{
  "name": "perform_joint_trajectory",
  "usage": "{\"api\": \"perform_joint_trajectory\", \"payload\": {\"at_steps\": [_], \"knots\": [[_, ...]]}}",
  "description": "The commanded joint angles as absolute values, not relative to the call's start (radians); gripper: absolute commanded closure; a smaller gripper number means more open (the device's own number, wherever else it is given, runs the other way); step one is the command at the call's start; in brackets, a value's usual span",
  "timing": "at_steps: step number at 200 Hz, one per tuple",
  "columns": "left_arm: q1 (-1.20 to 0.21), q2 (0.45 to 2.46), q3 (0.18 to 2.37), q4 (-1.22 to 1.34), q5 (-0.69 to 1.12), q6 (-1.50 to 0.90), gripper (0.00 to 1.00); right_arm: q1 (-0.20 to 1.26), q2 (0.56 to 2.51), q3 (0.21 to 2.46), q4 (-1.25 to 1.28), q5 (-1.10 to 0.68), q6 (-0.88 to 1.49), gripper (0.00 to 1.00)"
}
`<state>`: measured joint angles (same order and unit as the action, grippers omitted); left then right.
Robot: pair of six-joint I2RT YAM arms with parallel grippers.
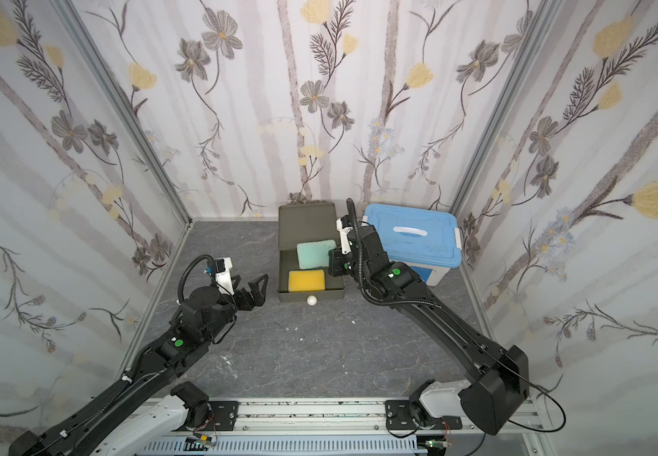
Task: Take the sponge out of the drawer
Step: Pick up the sponge from the drawer, then place the sponge at the center of the board.
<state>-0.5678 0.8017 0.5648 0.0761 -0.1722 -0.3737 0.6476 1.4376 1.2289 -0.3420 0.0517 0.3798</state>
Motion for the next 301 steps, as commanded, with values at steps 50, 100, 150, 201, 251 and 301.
{"api": "perform_joint_trajectory", "payload": {"at_steps": [50,100,150,201,251,301], "knots": [[-0.566,0.842,0.587,0.129,-0.144,-0.372,0.00,0.511,1.175,1.057,-0.496,0.296,0.382,1.00],[-0.566,0.862,0.590,0.146,-0.119,-0.374,0.00,0.380,1.069,0.919,-0.504,0.331,0.408,1.00],[-0.566,0.831,0.571,0.139,-0.132,-0.374,0.00,0.379,1.217,0.893,-0.449,0.291,0.411,1.00],[-0.566,0.823,0.566,0.131,-0.133,-0.368,0.00,0.381,1.403,0.875,-0.347,0.225,0.437,1.00],[-0.567,0.834,0.571,0.129,-0.141,-0.362,0.00,0.430,1.529,0.850,-0.229,0.108,0.412,1.00],[-0.566,0.839,0.578,0.123,-0.145,-0.359,0.00,0.433,1.618,0.831,-0.178,0.058,0.400,1.00]]}}
